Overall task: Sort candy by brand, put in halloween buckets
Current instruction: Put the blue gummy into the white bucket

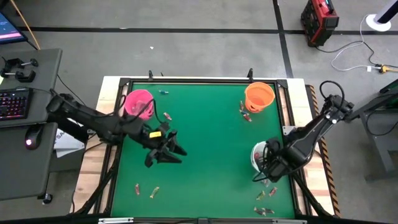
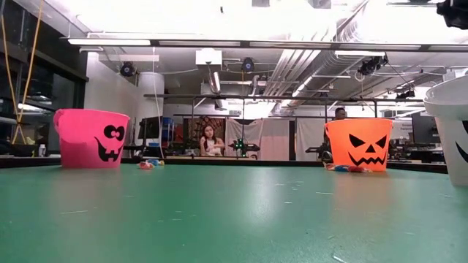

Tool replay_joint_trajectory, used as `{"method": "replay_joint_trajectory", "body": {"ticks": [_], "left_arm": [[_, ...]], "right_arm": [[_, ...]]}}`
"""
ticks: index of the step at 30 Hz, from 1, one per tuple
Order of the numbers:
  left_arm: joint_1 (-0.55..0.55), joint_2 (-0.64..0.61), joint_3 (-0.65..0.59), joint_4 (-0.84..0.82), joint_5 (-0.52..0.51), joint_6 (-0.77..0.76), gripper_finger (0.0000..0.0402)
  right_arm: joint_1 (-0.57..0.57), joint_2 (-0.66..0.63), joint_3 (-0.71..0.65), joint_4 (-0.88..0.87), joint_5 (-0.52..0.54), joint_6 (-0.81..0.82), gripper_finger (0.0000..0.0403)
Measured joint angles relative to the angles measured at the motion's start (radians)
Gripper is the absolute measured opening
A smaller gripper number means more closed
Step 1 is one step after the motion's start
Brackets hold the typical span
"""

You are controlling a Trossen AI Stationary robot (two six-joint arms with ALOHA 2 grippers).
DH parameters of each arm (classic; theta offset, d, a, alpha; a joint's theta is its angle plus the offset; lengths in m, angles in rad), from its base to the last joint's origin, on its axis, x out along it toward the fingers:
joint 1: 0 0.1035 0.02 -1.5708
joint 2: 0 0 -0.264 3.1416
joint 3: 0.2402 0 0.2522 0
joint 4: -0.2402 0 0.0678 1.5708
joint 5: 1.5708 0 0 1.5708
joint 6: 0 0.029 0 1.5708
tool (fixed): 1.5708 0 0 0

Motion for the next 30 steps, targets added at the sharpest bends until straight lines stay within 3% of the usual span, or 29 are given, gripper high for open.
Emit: {"method": "replay_joint_trajectory", "body": {"ticks": [3, 6, 14, 18, 25, 27, 30], "left_arm": [[-0.030, 0.000, 0.000, -0.010, -0.068, 0.000, 0.0197], [-0.052, 0.000, 0.000, -0.008, -0.140, 0.001, 0.0197], [-0.070, 0.000, 0.000, -0.007, -0.307, -0.001, 0.0197], [-0.070, 0.000, 0.000, -0.006, -0.360, -0.003, 0.0197], [-0.070, 0.000, 0.000, -0.006, -0.449, -0.021, 0.0197], [-0.070, 0.000, 0.000, -0.006, -0.466, -0.027, 0.0197], [-0.070, 0.000, 0.000, -0.006, -0.475, -0.029, 0.0197]], "right_arm": [[-0.012, 0.000, 0.000, 0.005, 0.003, -0.046, 0.0005], [-0.022, 0.000, 0.000, 0.024, 0.001, -0.125, 0.0038], [-0.025, -0.001, 0.000, 0.032, -0.003, -0.276, 0.0210], [-0.009, -0.004, 0.050, 0.050, 0.018, -0.354, 0.0271], [0.086, -0.004, 0.284, 0.207, 0.385, -0.494, 0.0284], [0.087, 0.013, 0.332, 0.301, 0.385, -0.590, 0.0280], [0.084, 0.091, 0.385, 0.386, 0.235, -0.695, 0.0272]]}}
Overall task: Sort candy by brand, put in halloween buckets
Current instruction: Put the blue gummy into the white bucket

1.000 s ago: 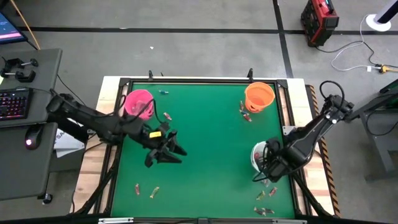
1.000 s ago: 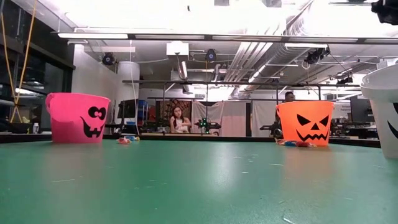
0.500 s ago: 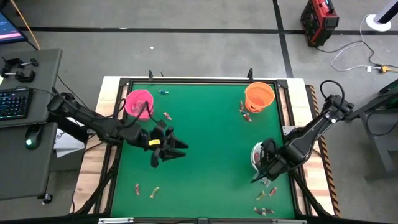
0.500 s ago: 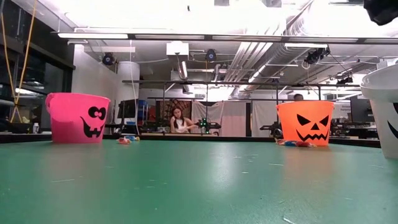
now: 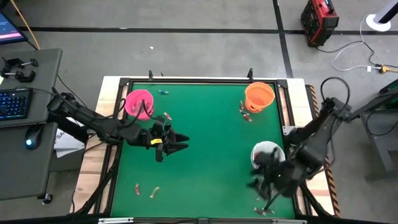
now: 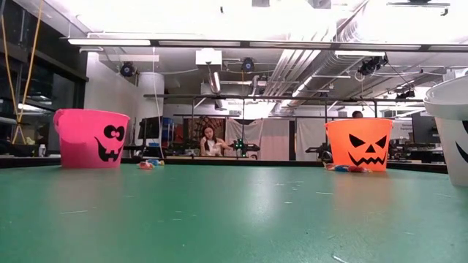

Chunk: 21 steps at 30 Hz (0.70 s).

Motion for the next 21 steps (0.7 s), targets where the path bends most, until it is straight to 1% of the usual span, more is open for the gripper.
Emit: {"method": "replay_joint_trajectory", "body": {"ticks": [2, 4, 6, 8, 13, 16, 21], "left_arm": [[0.000, 0.000, 0.000, 0.000, -0.001, 0.000, 0.0197], [0.000, 0.000, 0.000, -0.002, -0.001, 0.000, 0.0197], [0.000, 0.000, 0.000, -0.002, -0.002, 0.000, 0.0197], [0.000, 0.000, 0.000, -0.002, -0.002, 0.001, 0.0197], [0.000, 0.000, 0.000, -0.020, -0.004, 0.001, 0.0197], [0.000, 0.000, 0.000, -0.033, -0.004, 0.001, 0.0197], [0.000, 0.000, 0.000, -0.034, -0.004, 0.001, 0.0197]], "right_arm": [[0.000, 0.076, 0.029, 0.031, -0.126, -0.037, 0.0267], [0.007, 0.162, 0.053, 0.026, -0.252, -0.040, 0.0263], [0.022, 0.249, 0.072, -0.003, -0.366, -0.040, 0.0260], [0.042, 0.327, 0.089, -0.070, -0.445, -0.022, 0.0259], [0.093, 0.481, 0.117, -0.258, -0.525, 0.089, 0.0259], [0.109, 0.539, 0.132, -0.292, -0.550, 0.148, 0.0259], [0.123, 0.587, 0.140, -0.335, -0.540, 0.292, 0.0258]]}}
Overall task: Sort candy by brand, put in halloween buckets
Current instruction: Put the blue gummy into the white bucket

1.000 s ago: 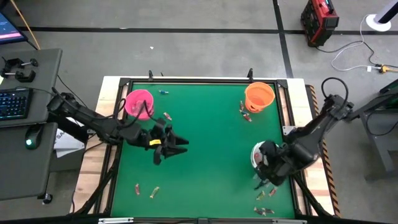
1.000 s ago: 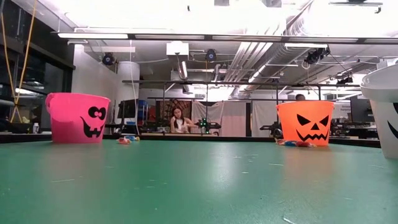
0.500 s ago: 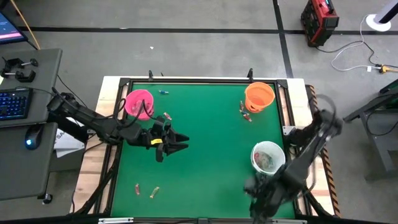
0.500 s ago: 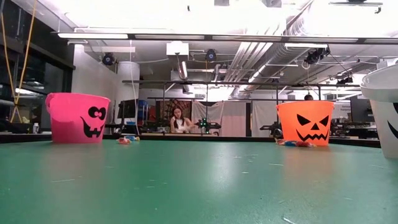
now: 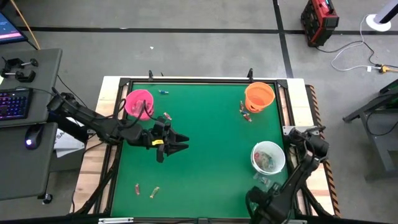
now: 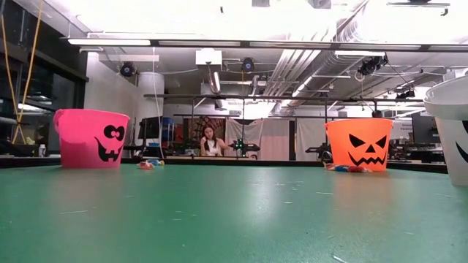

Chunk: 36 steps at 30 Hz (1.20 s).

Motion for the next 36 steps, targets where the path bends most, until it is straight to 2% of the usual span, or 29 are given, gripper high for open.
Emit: {"method": "replay_joint_trajectory", "body": {"ticks": [7, 14, 18, 23, 28, 33, 36], "left_arm": [[0.001, 0.000, 0.000, 0.000, 0.000, -0.001, 0.0197], [0.001, 0.000, 0.000, 0.001, 0.000, -0.003, 0.0197], [0.001, 0.000, 0.000, 0.002, 0.000, -0.025, 0.0197], [0.001, 0.000, 0.000, 0.002, 0.000, -0.037, 0.0197], [0.001, 0.000, 0.000, 0.002, 0.001, -0.055, 0.0197], [0.001, 0.000, 0.000, 0.002, 0.001, -0.055, 0.0197], [0.001, 0.000, 0.000, 0.002, 0.000, -0.055, 0.0197]], "right_arm": [[0.027, 0.000, 0.000, -0.173, 0.165, 0.357, 0.0258], [0.059, 0.000, -0.004, -0.176, 0.310, 0.616, 0.0258], [0.063, 0.009, -0.004, -0.196, 0.334, 0.633, 0.0258], [0.079, 0.042, -0.005, -0.139, 0.407, 0.623, 0.0258], [0.123, 0.069, -0.005, -0.105, 0.402, 0.621, 0.0258], [0.159, 0.084, -0.005, -0.166, 0.388, 0.629, 0.0258], [0.170, 0.102, -0.005, -0.188, 0.435, 0.623, 0.0258]]}}
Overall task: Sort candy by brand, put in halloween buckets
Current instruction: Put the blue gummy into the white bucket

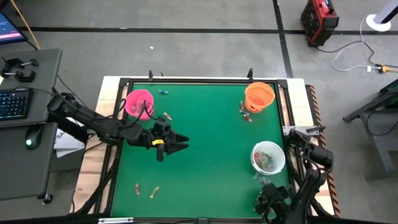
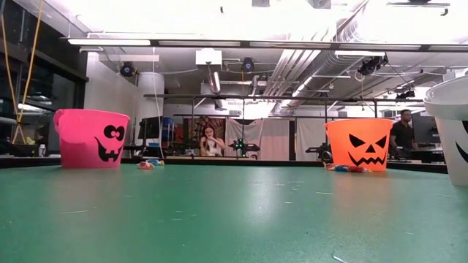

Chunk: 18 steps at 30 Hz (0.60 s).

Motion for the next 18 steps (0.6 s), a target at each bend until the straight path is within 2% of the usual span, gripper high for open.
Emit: {"method": "replay_joint_trajectory", "body": {"ticks": [7, 18], "left_arm": [[0.000, 0.000, 0.000, 0.000, 0.000, -0.025, 0.0197], [0.000, 0.000, 0.000, 0.000, 0.000, -0.052, 0.0197]], "right_arm": [[0.009, 0.046, 0.000, 0.013, 0.071, -0.009, 0.0258], [-0.009, 0.101, 0.000, 0.018, 0.096, -0.006, 0.0258]]}}
